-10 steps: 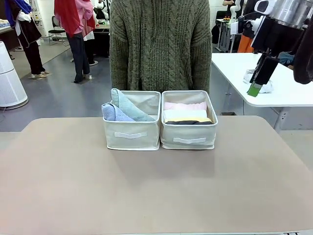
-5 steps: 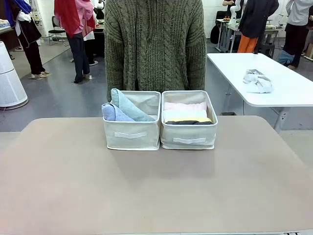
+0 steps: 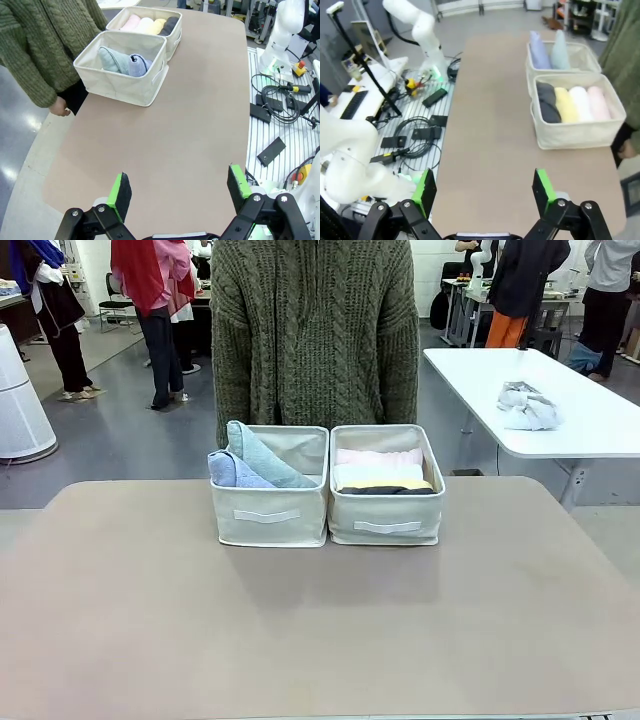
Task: Sort the towels based on their folding style.
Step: Pick up another triangle-folded towel from the table and place it in the left Fabric basket.
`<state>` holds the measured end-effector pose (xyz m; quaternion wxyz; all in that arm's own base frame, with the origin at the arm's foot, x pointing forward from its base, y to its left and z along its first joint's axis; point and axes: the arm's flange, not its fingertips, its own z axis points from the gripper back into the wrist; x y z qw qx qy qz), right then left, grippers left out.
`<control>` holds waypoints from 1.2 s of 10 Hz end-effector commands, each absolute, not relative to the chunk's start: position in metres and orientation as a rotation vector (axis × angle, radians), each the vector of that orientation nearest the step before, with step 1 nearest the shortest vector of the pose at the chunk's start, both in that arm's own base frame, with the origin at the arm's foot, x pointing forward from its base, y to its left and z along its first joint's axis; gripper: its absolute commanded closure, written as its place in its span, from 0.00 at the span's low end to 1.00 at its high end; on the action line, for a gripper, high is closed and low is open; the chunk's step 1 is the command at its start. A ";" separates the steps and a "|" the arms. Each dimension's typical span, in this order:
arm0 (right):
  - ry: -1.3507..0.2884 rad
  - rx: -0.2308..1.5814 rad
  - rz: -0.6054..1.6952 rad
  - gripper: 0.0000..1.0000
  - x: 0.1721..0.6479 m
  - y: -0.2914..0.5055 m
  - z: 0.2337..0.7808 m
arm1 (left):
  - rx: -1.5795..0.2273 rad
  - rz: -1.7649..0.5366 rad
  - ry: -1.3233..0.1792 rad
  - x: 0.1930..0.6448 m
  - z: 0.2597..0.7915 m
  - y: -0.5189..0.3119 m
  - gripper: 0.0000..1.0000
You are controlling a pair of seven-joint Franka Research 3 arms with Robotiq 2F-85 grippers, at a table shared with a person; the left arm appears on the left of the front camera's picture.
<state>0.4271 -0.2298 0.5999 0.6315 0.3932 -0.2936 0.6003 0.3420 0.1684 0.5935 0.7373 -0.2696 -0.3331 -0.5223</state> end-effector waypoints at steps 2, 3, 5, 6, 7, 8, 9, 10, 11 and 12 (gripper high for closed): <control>-0.901 0.779 1.290 0.00 0.406 -0.238 0.614 | -0.583 -1.159 -0.761 0.341 0.590 0.168 0.00; -0.935 0.753 1.246 0.00 0.404 -0.239 0.613 | -0.583 -1.159 -0.761 0.341 0.590 0.168 0.00; -0.866 0.791 1.292 0.00 0.409 -0.257 0.620 | -0.583 -1.159 -0.761 0.341 0.590 0.168 0.00; -0.866 0.791 1.292 0.00 0.409 -0.257 0.620 | -0.583 -1.159 -0.761 0.341 0.590 0.168 0.00; -0.866 0.791 1.292 0.00 0.409 -0.257 0.620 | -0.583 -1.159 -0.761 0.341 0.590 0.168 0.00; -0.866 0.791 1.292 0.00 0.409 -0.257 0.620 | -0.583 -1.159 -0.761 0.341 0.590 0.168 0.00; -0.866 0.791 1.292 0.00 0.409 -0.257 0.620 | -0.583 -1.159 -0.761 0.341 0.590 0.168 0.00; -0.866 0.791 1.292 0.00 0.409 -0.257 0.620 | -0.583 -1.159 -0.761 0.341 0.590 0.168 0.00; -0.866 0.791 1.292 0.00 0.409 -0.257 0.620 | -0.583 -1.159 -0.761 0.341 0.590 0.168 0.00; -0.866 0.791 1.292 0.00 0.409 -0.257 0.620 | -0.583 -1.159 -0.761 0.341 0.590 0.168 0.00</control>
